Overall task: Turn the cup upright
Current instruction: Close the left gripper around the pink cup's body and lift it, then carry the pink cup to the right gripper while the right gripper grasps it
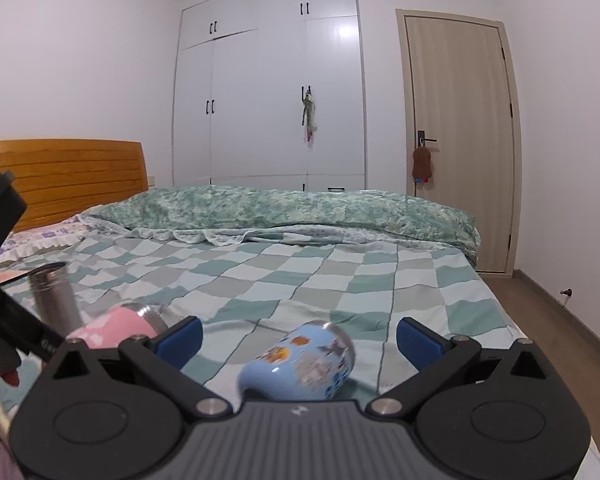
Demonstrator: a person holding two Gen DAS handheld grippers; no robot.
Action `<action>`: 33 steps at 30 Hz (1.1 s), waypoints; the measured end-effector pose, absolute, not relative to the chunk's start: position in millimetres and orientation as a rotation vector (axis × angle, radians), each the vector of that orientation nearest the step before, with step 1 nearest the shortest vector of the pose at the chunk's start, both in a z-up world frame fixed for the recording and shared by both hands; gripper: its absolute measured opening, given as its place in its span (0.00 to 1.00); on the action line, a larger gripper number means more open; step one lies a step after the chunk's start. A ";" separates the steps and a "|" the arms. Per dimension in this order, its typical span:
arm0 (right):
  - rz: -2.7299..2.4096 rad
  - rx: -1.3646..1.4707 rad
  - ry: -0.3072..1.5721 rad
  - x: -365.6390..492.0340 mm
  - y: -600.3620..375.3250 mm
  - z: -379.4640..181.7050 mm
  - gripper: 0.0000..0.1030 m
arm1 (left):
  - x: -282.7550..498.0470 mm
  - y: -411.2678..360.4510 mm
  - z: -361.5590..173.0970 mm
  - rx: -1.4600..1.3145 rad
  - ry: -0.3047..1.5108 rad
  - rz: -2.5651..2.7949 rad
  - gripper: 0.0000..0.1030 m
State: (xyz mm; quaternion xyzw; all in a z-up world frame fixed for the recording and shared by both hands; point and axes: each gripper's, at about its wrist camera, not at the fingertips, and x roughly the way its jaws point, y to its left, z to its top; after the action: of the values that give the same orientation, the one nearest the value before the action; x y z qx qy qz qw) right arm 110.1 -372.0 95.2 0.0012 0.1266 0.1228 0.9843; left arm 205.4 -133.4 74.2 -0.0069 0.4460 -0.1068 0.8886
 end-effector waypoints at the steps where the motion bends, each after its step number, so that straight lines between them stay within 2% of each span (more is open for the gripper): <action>1: 0.246 0.000 0.257 104.1 -368.8 95.1 1.00 | 200.8 -131.4 71.7 -0.014 0.924 -0.227 0.87; 8: 0.228 0.017 0.307 73.1 -345.7 83.3 1.00 | 193.1 -118.7 49.0 0.028 0.875 -0.189 0.87; 18: 0.213 0.002 0.392 70.9 -325.3 65.3 1.00 | 196.0 -105.8 29.5 -0.016 0.883 -0.245 0.87; 19: 0.213 0.002 0.396 71.8 -323.6 64.5 1.00 | 196.9 -104.7 28.6 -0.024 0.891 -0.254 0.88; 21: 0.209 -0.004 0.404 74.0 -320.7 63.7 1.00 | 197.1 -101.7 25.6 -0.027 0.919 -0.271 1.00; 33: 0.221 -0.033 0.375 68.9 -290.0 85.5 1.00 | 148.0 -40.6 81.4 -0.044 0.694 -0.305 1.00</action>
State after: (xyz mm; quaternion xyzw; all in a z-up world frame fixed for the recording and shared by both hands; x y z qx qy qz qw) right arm 68.9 -290.0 85.5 -0.0164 0.1862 0.1096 0.9762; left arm 148.0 -40.6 81.4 -0.0215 0.3387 -0.1486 0.9288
